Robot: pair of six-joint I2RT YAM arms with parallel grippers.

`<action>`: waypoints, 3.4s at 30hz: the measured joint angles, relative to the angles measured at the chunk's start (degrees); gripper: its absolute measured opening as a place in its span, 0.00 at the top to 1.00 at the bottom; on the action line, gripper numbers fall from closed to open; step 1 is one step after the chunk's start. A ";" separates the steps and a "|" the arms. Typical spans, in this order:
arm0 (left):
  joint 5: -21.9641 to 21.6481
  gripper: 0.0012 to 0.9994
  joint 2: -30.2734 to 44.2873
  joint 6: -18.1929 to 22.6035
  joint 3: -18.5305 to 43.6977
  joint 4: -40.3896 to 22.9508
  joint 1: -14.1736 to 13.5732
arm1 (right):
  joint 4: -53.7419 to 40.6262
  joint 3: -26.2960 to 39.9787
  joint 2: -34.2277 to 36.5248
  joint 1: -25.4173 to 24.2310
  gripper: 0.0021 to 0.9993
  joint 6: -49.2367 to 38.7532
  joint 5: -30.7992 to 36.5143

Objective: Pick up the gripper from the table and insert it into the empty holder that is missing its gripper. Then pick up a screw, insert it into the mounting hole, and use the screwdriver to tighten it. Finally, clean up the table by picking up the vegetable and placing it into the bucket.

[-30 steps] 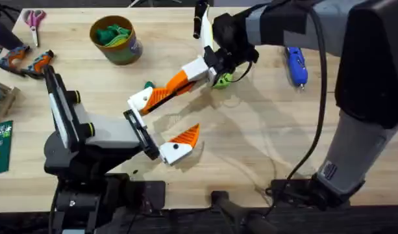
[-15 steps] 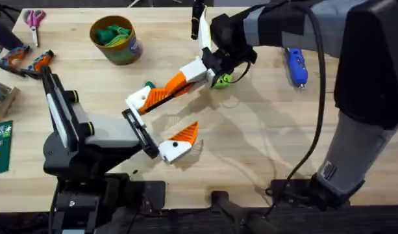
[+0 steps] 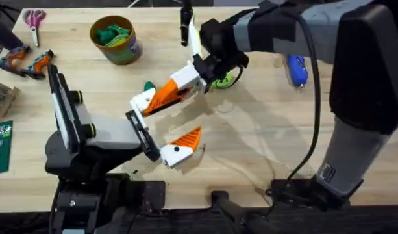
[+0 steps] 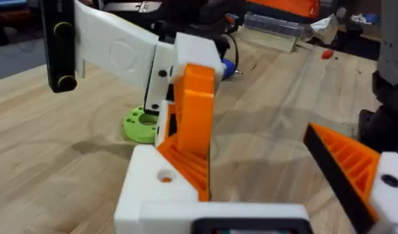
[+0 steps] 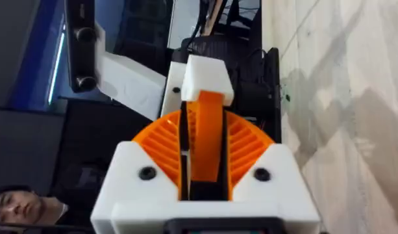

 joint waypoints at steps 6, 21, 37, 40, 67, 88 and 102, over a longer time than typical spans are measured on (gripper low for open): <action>0.74 0.01 0.00 0.00 0.00 -0.09 0.00 | -0.46 0.00 -0.02 0.01 0.58 0.02 0.00; 0.89 0.01 0.00 0.00 0.00 -0.11 0.00 | -13.43 0.00 -0.02 -1.51 0.56 -5.27 -0.02; 0.88 0.01 0.00 0.00 0.00 -0.11 0.00 | -12.24 0.00 -0.02 -0.91 0.58 -9.10 -0.02; 0.90 0.01 0.00 0.11 0.00 -0.09 0.00 | -12.08 0.00 -0.02 -0.32 0.91 -9.19 0.17; -0.51 0.01 0.00 0.46 0.00 -0.07 0.24 | 3.60 -0.07 -0.01 0.06 0.99 4.74 -0.21; -0.71 0.01 0.00 0.46 0.00 -0.07 0.52 | 5.07 -0.07 -0.02 0.38 0.97 7.76 -0.22; 0.56 0.01 0.00 0.44 0.00 -0.15 0.44 | 5.01 -0.07 -0.02 0.94 0.83 7.78 0.02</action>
